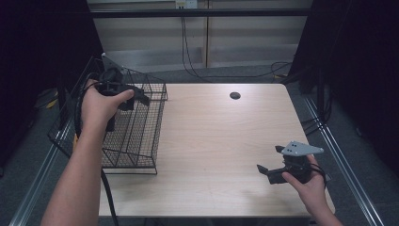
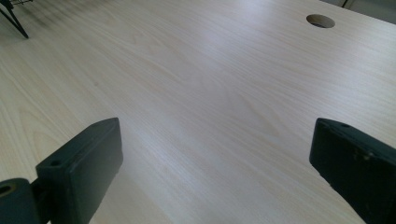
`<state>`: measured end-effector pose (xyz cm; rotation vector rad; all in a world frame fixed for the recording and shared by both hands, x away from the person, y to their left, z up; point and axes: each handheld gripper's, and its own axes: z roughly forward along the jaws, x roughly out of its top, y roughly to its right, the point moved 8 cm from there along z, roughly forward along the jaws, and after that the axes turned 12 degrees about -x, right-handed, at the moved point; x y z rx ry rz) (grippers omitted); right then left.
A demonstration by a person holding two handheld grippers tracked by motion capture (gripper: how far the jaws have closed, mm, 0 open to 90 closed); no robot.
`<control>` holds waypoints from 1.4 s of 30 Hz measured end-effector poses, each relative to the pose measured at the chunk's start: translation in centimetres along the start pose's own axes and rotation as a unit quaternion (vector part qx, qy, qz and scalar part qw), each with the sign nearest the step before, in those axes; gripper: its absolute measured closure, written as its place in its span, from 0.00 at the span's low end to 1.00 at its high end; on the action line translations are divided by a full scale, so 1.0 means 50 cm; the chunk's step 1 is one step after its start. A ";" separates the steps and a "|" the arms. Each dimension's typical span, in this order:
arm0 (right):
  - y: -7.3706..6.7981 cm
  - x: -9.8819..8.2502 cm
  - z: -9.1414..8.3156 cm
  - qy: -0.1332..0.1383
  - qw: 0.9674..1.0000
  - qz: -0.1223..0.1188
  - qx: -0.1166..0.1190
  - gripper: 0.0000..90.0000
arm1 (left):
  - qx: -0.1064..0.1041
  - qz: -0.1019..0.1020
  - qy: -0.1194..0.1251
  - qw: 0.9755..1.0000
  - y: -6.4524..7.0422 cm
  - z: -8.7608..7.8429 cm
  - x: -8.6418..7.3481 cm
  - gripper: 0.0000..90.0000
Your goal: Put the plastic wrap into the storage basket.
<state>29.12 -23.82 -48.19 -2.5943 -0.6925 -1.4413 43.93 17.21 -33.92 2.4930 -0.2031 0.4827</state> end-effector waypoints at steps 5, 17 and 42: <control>-0.002 0.000 0.000 0.000 1.000 -0.001 0.002 0.03 | -0.009 0.005 -0.002 1.000 0.010 0.017 -0.008 0.18; -0.003 -0.001 0.001 -0.003 1.000 -0.002 0.005 0.03 | -0.027 0.039 -0.014 0.999 0.052 0.057 -0.025 0.14; -0.008 -0.002 0.002 -0.004 1.000 -0.007 0.007 0.03 | -0.058 0.086 -0.036 0.994 0.091 0.146 -0.082 0.11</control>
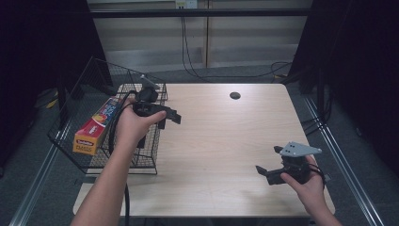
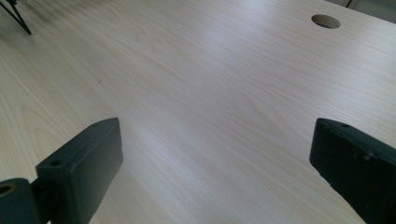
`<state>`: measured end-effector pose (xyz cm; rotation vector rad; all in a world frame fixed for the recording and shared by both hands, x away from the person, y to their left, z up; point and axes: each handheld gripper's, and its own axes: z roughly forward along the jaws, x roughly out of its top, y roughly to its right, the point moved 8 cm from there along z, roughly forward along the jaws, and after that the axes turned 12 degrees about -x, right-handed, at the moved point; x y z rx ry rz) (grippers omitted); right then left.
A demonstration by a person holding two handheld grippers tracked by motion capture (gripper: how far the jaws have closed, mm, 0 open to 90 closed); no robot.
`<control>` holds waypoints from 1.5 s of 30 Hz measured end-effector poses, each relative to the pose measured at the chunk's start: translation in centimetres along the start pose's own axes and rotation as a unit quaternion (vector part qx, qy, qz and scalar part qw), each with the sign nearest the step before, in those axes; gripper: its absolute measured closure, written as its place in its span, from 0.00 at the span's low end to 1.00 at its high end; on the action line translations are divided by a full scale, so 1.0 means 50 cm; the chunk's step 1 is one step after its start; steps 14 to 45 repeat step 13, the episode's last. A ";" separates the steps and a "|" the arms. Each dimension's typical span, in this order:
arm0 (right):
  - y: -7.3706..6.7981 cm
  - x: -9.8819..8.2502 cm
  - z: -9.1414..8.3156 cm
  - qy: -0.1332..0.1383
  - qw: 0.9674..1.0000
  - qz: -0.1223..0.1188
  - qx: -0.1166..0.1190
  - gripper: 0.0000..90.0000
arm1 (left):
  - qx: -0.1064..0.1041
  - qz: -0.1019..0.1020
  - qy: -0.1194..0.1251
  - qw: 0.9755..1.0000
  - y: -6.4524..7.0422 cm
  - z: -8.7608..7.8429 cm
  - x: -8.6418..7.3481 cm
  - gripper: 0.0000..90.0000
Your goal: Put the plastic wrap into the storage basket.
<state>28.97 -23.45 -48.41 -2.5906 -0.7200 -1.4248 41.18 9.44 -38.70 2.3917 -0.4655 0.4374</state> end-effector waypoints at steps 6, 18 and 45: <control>-0.001 -0.002 0.002 -0.001 1.000 -0.001 0.001 0.03 | -0.006 0.018 0.001 1.000 0.012 0.019 -0.009 0.11; 0.005 -0.007 0.006 -0.005 1.000 0.002 -0.002 0.03 | -0.010 0.029 0.000 1.000 0.015 0.034 -0.016 0.11; 0.005 -0.007 0.006 -0.005 1.000 0.002 -0.002 0.03 | -0.010 0.029 0.000 1.000 0.015 0.034 -0.016 0.11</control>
